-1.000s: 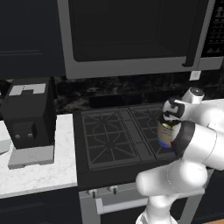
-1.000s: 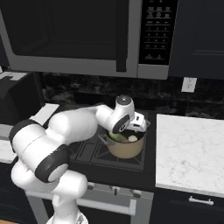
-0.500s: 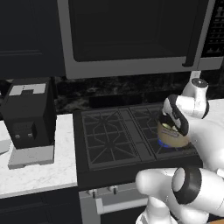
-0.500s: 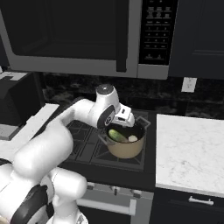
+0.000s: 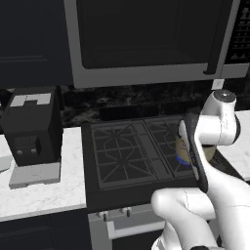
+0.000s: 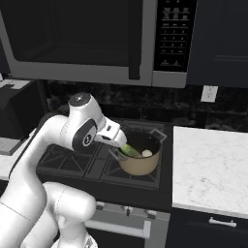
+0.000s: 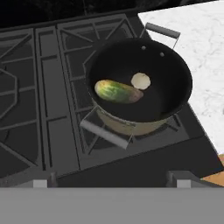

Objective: Put the cucumber and garlic in the pot. Retrieve the spatula and lightly stir the vegetables in the pot.

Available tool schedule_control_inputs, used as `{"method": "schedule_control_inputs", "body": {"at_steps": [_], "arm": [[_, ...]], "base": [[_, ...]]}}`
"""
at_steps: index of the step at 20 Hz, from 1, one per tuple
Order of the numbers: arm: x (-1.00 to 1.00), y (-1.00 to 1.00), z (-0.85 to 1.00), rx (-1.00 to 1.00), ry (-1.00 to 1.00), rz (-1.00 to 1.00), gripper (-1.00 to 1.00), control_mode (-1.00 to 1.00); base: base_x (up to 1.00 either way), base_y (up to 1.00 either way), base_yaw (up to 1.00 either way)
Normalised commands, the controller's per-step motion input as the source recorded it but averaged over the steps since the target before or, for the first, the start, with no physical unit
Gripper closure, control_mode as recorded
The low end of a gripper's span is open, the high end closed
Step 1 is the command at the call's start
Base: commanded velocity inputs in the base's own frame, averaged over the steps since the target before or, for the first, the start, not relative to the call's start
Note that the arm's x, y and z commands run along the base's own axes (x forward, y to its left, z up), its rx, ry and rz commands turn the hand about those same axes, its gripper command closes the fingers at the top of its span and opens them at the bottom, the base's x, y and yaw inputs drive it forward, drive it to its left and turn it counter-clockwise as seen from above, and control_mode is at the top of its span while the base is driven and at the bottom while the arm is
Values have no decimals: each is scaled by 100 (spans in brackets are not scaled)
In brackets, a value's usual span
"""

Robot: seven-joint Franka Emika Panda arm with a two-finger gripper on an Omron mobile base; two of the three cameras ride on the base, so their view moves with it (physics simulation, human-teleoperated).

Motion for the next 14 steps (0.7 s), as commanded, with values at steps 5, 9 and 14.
{"method": "schedule_control_inputs", "body": {"at_steps": [5,9,14], "arm": [[-29,0,-29,17,19,0,-100,-100],[14,0,-46,29,39,5,-100,-100],[8,0,-21,13,16,2,-100,100]], "base": [[0,0,0],[0,0,0],[-7,2,1]]}}
